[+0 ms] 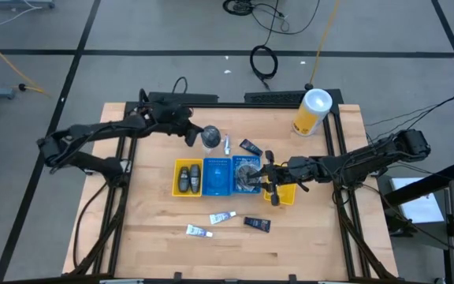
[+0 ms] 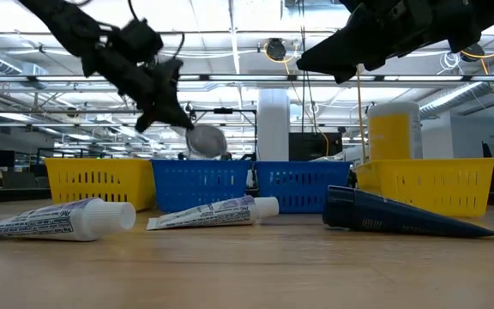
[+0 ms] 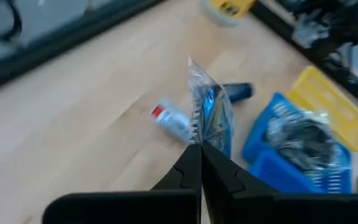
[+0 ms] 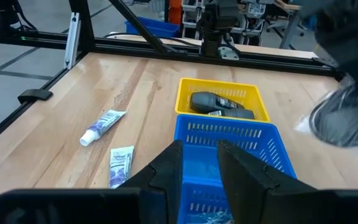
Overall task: Pick & Place Travel size toiletries
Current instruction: Put the hairbrush into the right blue bin
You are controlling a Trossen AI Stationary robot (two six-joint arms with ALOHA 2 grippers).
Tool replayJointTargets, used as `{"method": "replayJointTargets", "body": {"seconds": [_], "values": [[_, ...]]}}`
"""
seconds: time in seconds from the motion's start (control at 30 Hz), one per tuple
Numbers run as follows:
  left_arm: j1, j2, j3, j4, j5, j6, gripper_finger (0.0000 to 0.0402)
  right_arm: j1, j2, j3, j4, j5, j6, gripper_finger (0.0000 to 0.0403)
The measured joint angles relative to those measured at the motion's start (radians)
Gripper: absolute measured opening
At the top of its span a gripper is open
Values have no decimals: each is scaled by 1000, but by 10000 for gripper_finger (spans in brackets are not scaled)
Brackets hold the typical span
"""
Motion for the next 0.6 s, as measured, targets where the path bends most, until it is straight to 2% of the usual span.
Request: {"method": "replayJointTargets", "body": {"seconds": [0.17, 0.3, 0.6], "values": [[-93, -105, 1, 2, -47, 57, 1, 0, 0, 0, 17, 0, 0, 93], [-193, -155, 1, 2, -136, 80, 0, -2, 0, 0, 45, 0, 0, 93], [-435, -163, 2, 40, -298, 194, 0, -18, 0, 0, 113, 23, 10, 94]]}}
